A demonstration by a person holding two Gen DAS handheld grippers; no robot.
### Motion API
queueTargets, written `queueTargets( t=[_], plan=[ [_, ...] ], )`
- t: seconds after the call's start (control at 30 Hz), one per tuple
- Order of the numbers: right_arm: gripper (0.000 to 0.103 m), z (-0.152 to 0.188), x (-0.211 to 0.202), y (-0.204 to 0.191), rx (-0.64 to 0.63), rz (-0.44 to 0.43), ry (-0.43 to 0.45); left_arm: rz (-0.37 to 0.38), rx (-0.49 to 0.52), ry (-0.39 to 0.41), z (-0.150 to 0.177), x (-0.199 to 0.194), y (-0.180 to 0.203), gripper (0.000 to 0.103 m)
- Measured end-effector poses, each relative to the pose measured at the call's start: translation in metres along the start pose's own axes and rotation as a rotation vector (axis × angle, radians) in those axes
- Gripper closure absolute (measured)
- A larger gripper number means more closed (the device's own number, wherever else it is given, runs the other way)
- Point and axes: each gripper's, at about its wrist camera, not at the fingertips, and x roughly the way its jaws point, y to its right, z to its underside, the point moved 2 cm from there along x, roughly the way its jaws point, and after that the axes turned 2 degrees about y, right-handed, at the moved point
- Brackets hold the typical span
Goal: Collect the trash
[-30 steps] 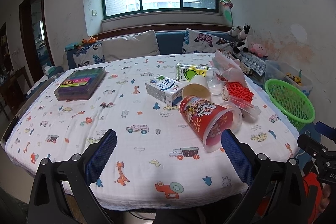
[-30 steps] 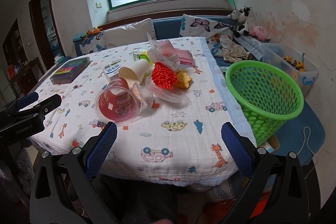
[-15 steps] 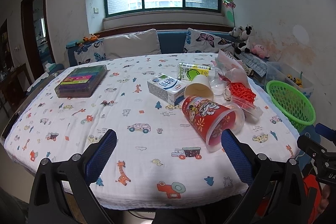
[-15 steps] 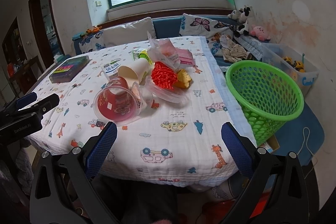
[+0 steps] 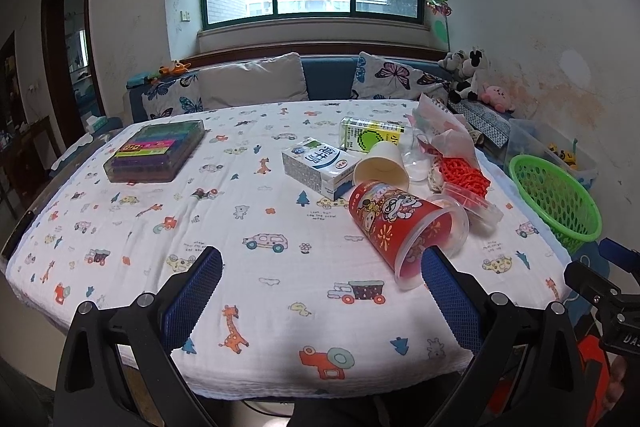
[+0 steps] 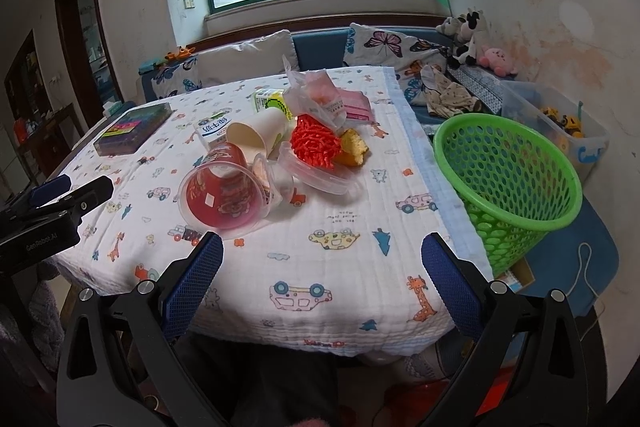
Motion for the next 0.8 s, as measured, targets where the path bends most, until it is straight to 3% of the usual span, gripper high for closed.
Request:
queueTargets(
  t=[0.8],
  plan=[
    [0.004, -0.0024, 0.0056, -0.0002, -0.007, -0.012, -0.004, 0.004, -0.001, -0.021, -0.0046, 0.0094, 0.0014, 0.006]
  ],
)
